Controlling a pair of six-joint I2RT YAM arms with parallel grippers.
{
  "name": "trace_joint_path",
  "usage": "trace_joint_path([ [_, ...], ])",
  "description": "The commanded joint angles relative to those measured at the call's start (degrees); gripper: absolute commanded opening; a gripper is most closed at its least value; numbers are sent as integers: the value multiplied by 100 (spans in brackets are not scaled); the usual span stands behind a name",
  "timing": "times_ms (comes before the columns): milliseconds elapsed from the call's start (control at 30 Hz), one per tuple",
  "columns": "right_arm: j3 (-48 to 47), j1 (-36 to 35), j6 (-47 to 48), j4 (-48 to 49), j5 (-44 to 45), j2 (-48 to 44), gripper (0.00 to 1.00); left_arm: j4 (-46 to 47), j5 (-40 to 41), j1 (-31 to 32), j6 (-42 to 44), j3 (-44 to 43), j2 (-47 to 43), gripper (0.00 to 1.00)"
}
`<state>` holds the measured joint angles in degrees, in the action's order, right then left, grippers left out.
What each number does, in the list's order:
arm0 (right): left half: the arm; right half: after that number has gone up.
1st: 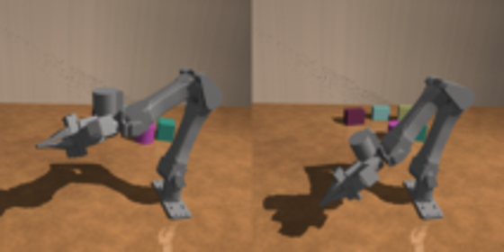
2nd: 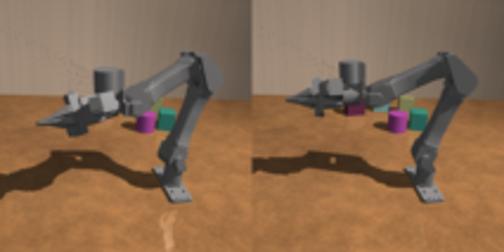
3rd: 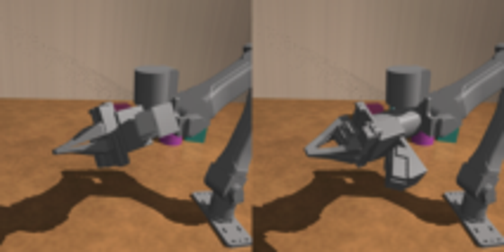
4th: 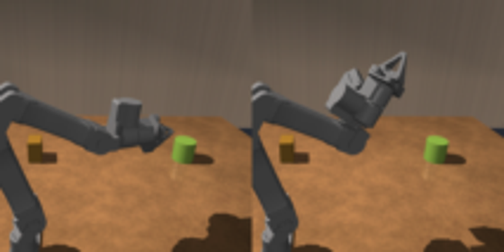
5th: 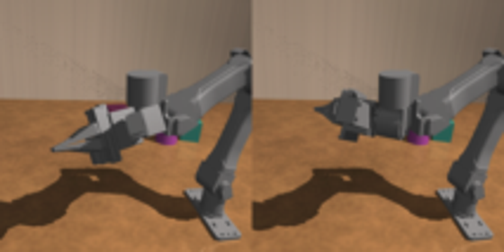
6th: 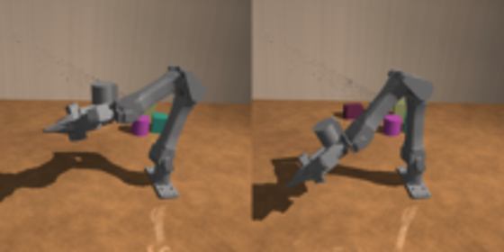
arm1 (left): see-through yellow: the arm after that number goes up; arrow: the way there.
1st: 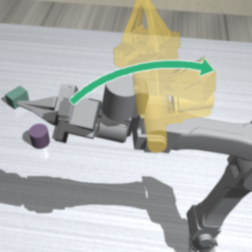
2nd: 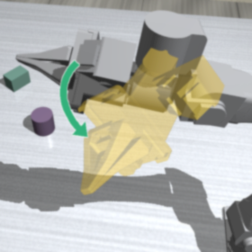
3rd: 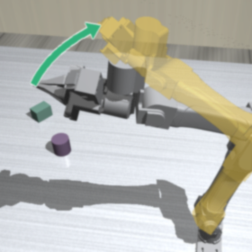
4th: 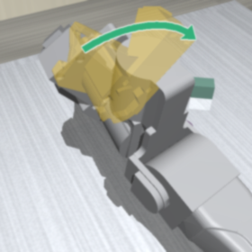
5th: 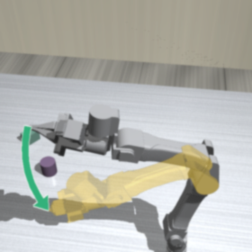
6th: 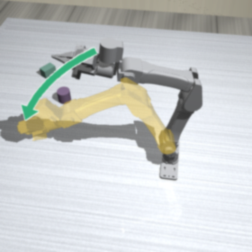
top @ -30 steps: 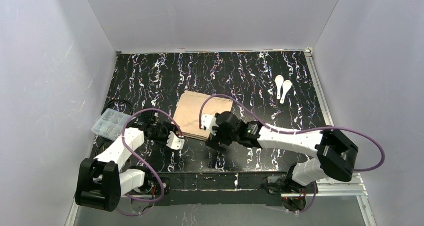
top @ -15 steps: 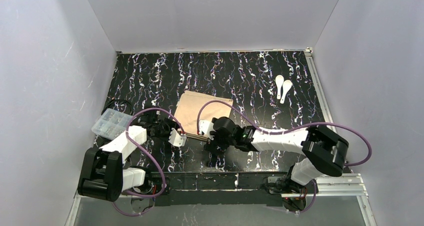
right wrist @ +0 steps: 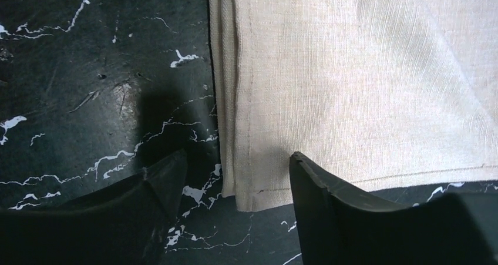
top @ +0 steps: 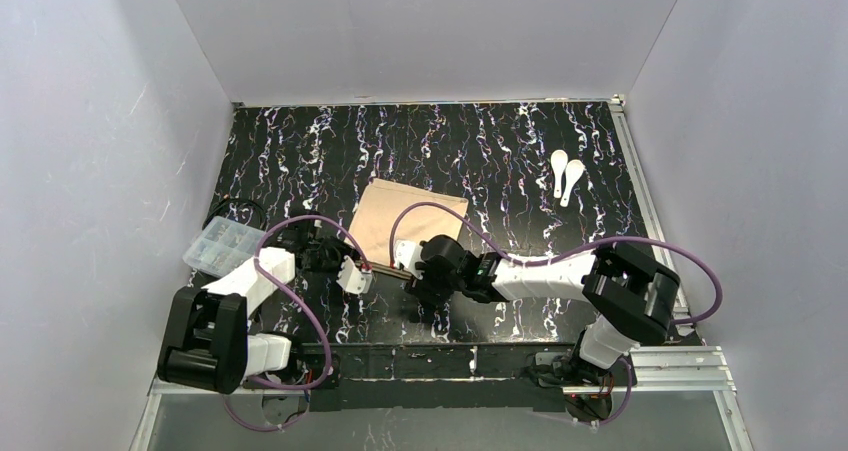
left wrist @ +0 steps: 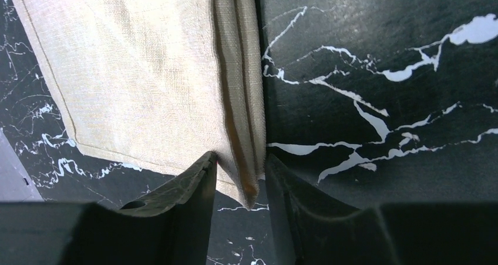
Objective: Fold the napkin into a case and place the utensils inside
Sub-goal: Pick up the upper triangle-folded napkin from the center of the board.
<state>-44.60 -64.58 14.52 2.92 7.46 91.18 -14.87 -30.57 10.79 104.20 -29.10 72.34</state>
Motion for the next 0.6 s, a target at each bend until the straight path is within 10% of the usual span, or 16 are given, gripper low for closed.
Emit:
trace_joint_path([
  [0, 100, 30, 12, -2, 327, 102, 66, -545, 262, 3, 33, 75, 222, 33],
  [200, 139, 27, 68, 81, 552, 128, 27, -739, 270, 9, -29, -121, 360, 22],
  [567, 101, 26, -102, 48, 239, 152, 12, -1039, 389, 53, -336, -603, 747, 15],
])
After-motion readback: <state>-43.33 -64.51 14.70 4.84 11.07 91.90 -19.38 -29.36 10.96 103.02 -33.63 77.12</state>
